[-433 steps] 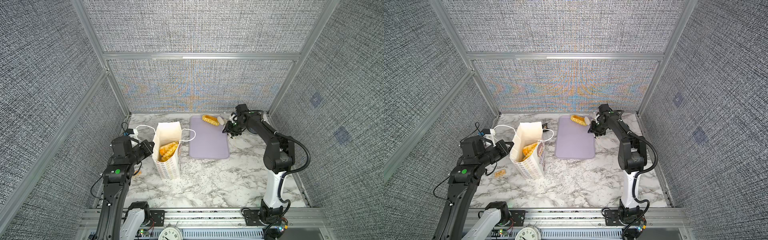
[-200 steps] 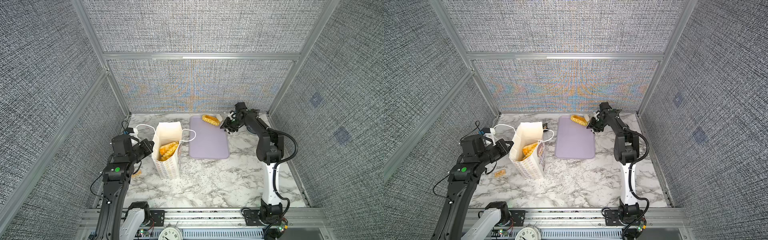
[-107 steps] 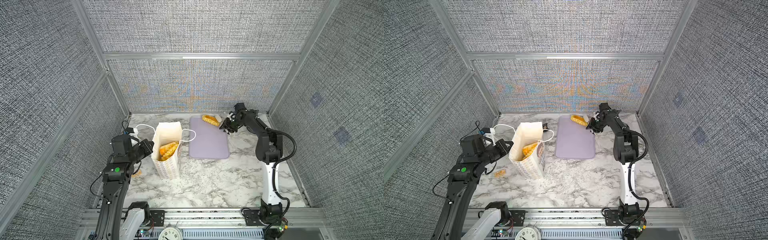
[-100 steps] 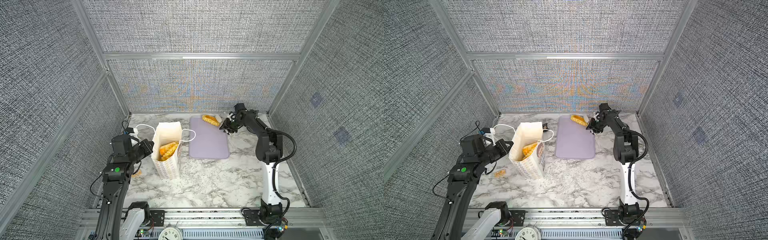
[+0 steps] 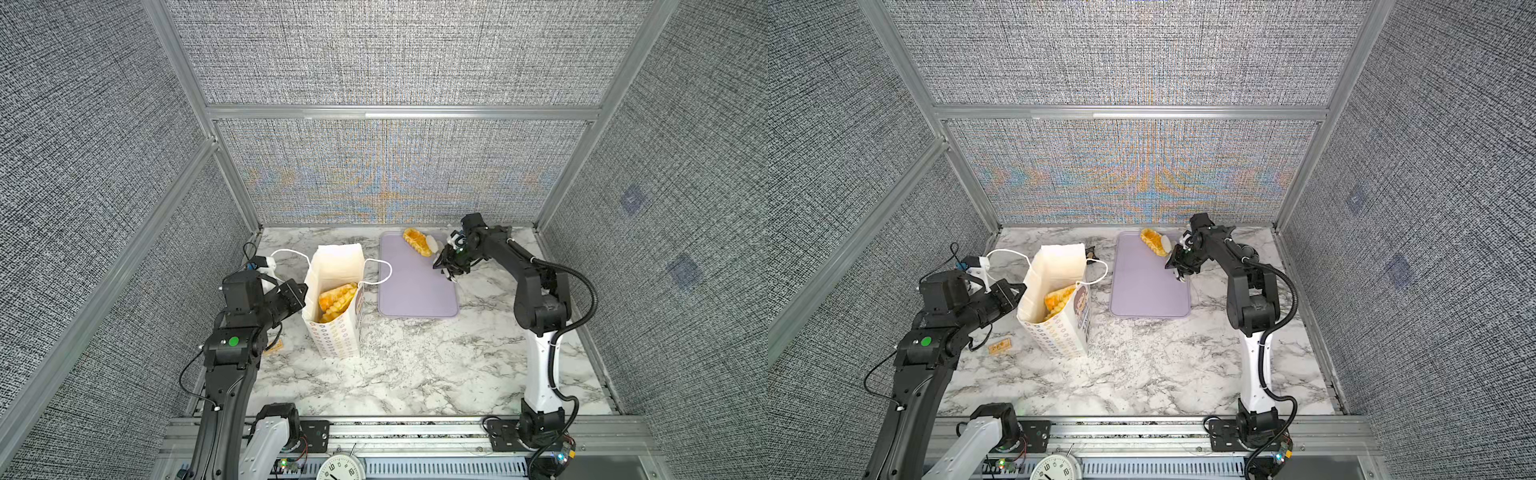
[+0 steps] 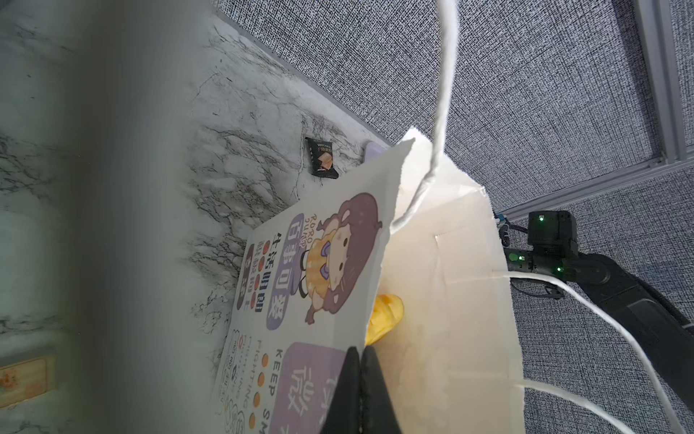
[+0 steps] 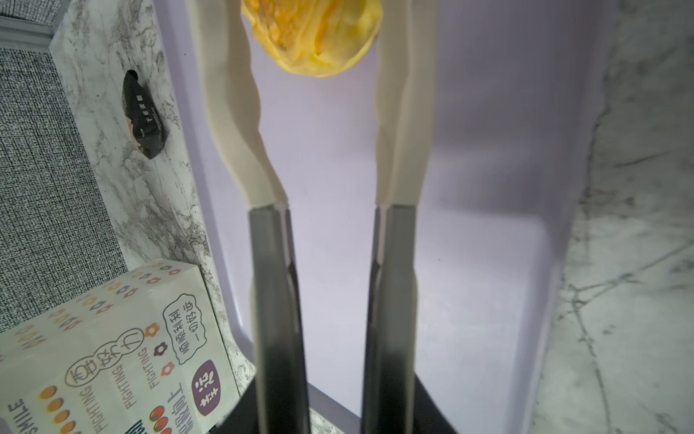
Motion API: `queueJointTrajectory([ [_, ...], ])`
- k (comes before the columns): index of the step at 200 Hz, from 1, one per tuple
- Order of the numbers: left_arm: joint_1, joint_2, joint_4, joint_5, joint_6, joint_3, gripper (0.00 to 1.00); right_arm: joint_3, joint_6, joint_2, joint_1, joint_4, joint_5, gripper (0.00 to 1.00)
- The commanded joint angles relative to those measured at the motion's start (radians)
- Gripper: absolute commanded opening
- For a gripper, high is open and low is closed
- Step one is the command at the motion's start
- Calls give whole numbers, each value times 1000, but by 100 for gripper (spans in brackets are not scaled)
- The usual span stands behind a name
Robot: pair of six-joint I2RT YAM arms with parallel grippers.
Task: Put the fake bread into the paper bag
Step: 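Close the tongs firmly on the long yellow bread with the right gripper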
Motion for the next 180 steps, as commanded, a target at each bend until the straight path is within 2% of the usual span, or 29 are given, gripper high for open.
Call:
queueJointTrajectory([
  [1, 2, -7, 15, 11, 0, 6, 0, -19, -3, -18, 19, 23, -35, 38],
  [89, 2, -26, 8, 10, 0, 1, 0, -118, 30, -101, 107, 77, -47, 38],
  [180, 1, -40, 6, 15, 0, 1, 0, -153, 6, -215, 104, 36, 10, 38],
])
